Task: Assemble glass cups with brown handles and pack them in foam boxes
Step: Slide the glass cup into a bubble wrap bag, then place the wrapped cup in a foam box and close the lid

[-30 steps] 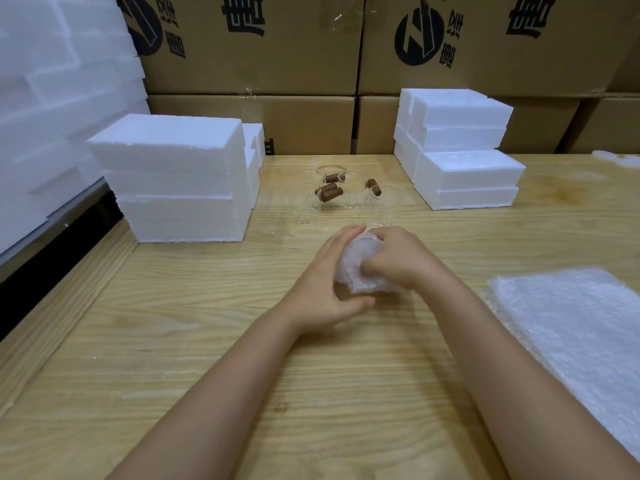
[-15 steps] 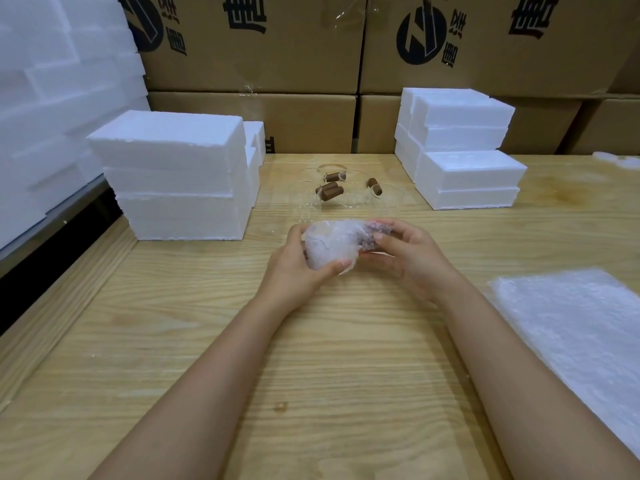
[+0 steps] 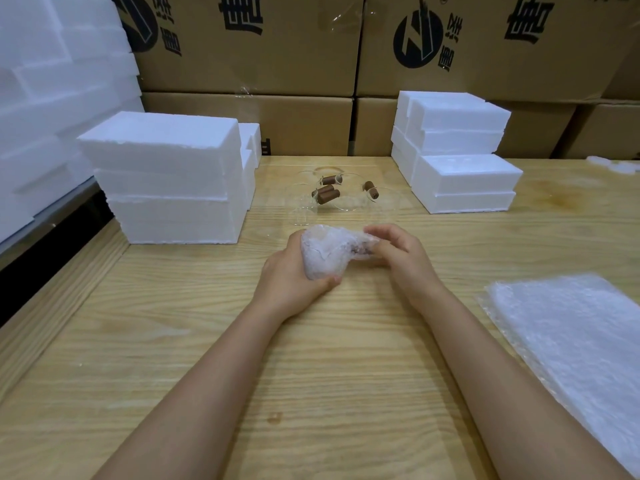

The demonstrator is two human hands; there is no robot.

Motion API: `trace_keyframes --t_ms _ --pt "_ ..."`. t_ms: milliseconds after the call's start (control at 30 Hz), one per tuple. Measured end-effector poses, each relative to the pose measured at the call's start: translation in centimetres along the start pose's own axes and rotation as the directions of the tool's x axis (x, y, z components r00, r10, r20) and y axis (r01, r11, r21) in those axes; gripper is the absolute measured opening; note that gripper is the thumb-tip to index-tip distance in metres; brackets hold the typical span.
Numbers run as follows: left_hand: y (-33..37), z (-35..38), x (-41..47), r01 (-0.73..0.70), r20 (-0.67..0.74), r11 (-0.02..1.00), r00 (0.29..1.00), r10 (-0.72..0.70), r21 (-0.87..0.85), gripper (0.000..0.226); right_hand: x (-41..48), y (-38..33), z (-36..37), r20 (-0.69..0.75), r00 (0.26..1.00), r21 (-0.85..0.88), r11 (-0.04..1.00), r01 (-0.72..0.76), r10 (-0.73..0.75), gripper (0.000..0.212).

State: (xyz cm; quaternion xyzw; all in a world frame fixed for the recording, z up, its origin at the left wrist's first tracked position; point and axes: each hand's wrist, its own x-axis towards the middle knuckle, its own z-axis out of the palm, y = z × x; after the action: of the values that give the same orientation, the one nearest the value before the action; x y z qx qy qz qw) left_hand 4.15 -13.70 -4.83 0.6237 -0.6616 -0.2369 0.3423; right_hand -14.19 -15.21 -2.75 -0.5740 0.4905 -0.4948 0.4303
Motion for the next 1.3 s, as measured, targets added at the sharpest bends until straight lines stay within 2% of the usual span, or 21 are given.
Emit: trace_keyframes --t_ms 67,167,267,400,500,600,767,933,1167,1300 --pt "0.0 0.1 0.1 0.01 -0.043 1.0 0.999 -0.01 -0.01 0.085 0.5 0.3 -0.4 -0.231 0.969 -0.193 0.98 0.046 -0.091 0.023" --pt "-0.2 0.1 0.4 0.031 -0.099 0.999 0.995 -0.032 -0.015 0.087 2.7 1.1 -1.2 -0.478 0.871 -0.403 0.909 -0.105 -0.111 0.037" --pt "-0.4 0.3 0.5 0.039 -0.11 0.999 0.993 -0.04 -0.014 0.088 5.8 1.7 -1.9 -0.601 0.799 -0.463 0.826 -0.321 -0.027 0.055" --pt "-0.5 0.4 0.8 0.032 -0.132 0.999 0.991 -0.031 0.007 0.089 10.0 2.5 -3.7 -0.691 0.722 -0.508 0.739 -0.442 -0.043 0.078" --pt "-0.7 0.5 1.0 0.015 -0.155 0.999 0.988 -0.01 0.034 0.087 12.3 3.3 -5.6 -0.717 0.696 -0.525 0.681 -0.51 -0.032 0.086" --pt "-0.7 0.6 1.1 0.012 -0.168 0.999 0.986 -0.003 0.052 0.09 13.6 4.2 -7.1 -0.726 0.688 -0.541 0.639 -0.547 -0.026 0.084" --pt "-0.7 0.6 1.1 0.008 -0.175 0.998 0.985 0.002 0.057 0.092 14.0 5.3 -8.6 -0.724 0.689 -0.569 0.606 -0.556 -0.048 0.071" --pt "-0.6 0.6 1.1 0.016 -0.179 0.998 0.984 -0.005 0.059 0.091 13.6 5.3 -9.3 -0.73 0.679 -0.58 0.598 -0.553 -0.08 0.047" --pt "-0.5 0.6 1.1 0.022 -0.175 0.998 0.985 -0.011 0.063 0.088 12.5 5.1 -10.1 -0.615 0.778 -0.726 0.477 -0.496 -0.127 0.035" --pt "-0.5 0.5 1.1 0.035 -0.168 0.997 0.985 -0.024 0.065 0.089 12.0 4.3 -10.2 -0.566 0.809 -0.775 0.435 -0.459 -0.155 0.029"
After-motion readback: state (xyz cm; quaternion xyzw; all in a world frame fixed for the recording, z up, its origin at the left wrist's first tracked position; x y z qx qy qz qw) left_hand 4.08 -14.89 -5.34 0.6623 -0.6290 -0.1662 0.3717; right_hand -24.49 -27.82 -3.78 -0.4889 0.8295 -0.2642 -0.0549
